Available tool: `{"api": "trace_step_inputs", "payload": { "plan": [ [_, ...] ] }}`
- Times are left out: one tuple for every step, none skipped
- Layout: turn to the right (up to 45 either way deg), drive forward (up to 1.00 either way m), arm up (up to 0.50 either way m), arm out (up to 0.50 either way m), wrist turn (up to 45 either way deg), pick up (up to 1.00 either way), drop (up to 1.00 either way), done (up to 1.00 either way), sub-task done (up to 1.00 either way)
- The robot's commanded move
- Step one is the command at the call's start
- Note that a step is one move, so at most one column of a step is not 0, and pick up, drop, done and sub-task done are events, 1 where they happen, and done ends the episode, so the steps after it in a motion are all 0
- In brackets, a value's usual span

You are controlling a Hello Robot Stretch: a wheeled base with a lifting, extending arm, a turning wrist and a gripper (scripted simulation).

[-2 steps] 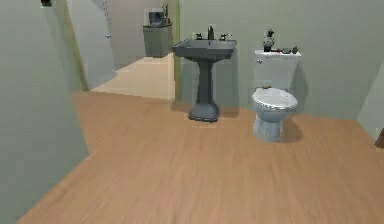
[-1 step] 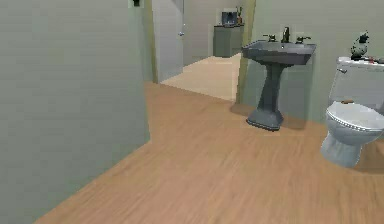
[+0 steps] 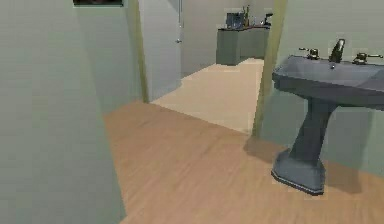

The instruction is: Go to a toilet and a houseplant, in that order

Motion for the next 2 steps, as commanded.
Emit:
{"api": "trace_step_inputs", "payload": {
  "plan": [
    [0.0,0.95,0.0,0.0,0.0,0.0,0.0,0.0,0.0],
    [0.0,0.45,0.0,0.0,0.0,0.0,0.0,0.0,0.0]
  ]
}}
